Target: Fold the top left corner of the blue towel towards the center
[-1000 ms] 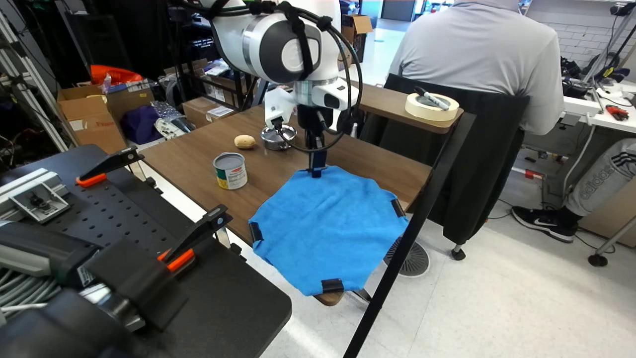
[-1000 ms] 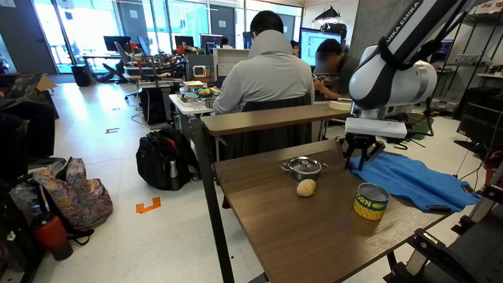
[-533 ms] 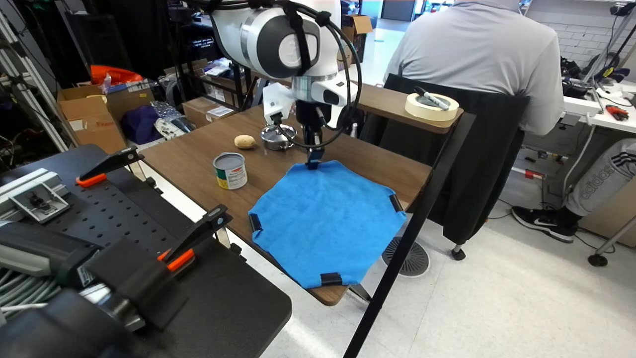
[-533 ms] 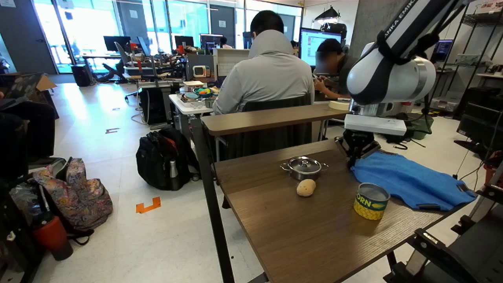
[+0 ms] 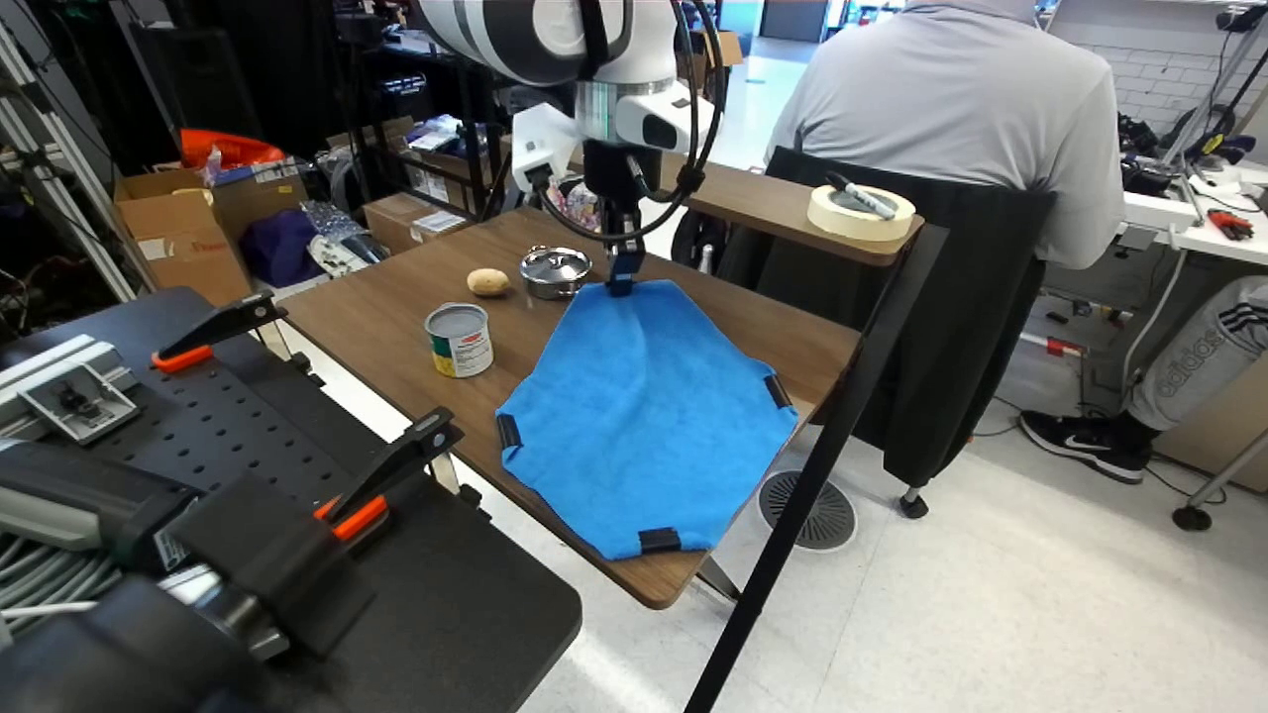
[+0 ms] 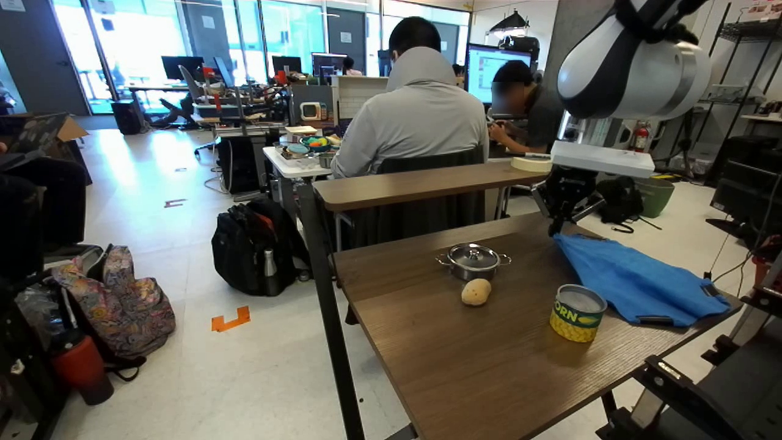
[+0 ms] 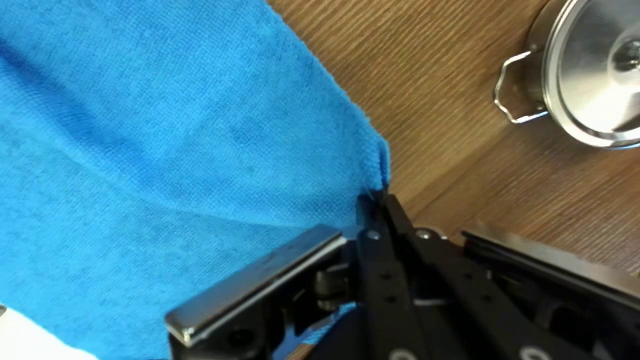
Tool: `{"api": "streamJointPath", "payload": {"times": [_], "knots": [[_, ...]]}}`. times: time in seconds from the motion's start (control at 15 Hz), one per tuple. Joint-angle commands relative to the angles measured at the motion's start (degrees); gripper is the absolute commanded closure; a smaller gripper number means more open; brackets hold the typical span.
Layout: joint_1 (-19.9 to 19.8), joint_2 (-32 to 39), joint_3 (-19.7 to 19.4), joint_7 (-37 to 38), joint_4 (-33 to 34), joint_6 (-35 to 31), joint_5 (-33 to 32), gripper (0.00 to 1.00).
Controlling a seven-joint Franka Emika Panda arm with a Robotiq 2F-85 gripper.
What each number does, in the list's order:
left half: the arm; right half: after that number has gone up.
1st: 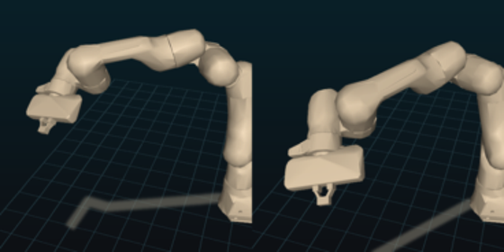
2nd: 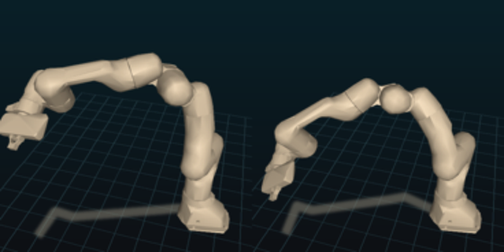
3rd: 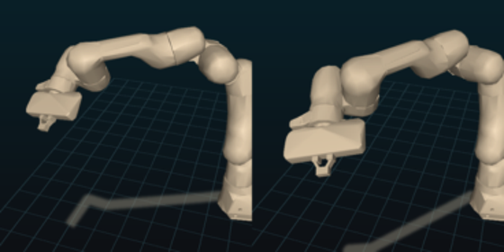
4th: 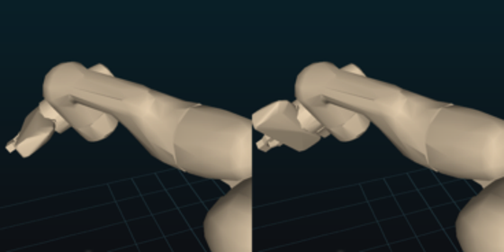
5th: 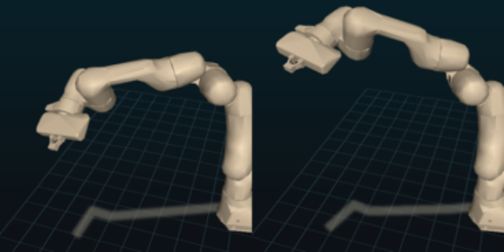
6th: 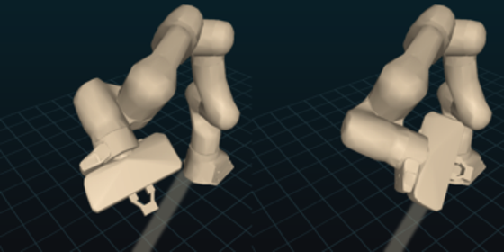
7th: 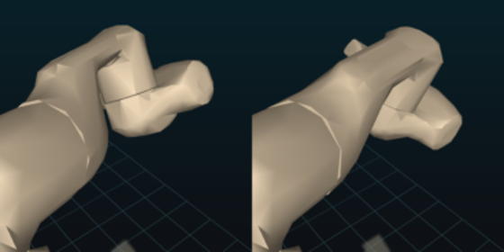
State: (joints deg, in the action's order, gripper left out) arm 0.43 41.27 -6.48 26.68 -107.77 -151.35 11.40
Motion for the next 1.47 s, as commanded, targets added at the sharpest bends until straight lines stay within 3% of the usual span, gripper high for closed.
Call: {"api": "streamJointPath", "payload": {"times": [0.0,0.27,0.67,1.27,1.33,1.4], "knots": [[-1.9,-6.3,0.1,-3.1,-6.5,1.1,1.0,0.99],[-4.7,-7.5,-1.1,-4.1,-8.4,1.0,1.4,0.99],[-9.7,-3.0,-1.0,-6.1,-5.2,2.6,3.1,0.99],[-9.0,6.0,-1.7,-4.5,0.4,3.3,2.3,0.99],[-9.0,6.5,-1.9,-4.2,1.0,3.7,2.3,0.71],[-8.9,7.0,-2.0,-4.2,1.6,3.9,2.2,0.7]]}}
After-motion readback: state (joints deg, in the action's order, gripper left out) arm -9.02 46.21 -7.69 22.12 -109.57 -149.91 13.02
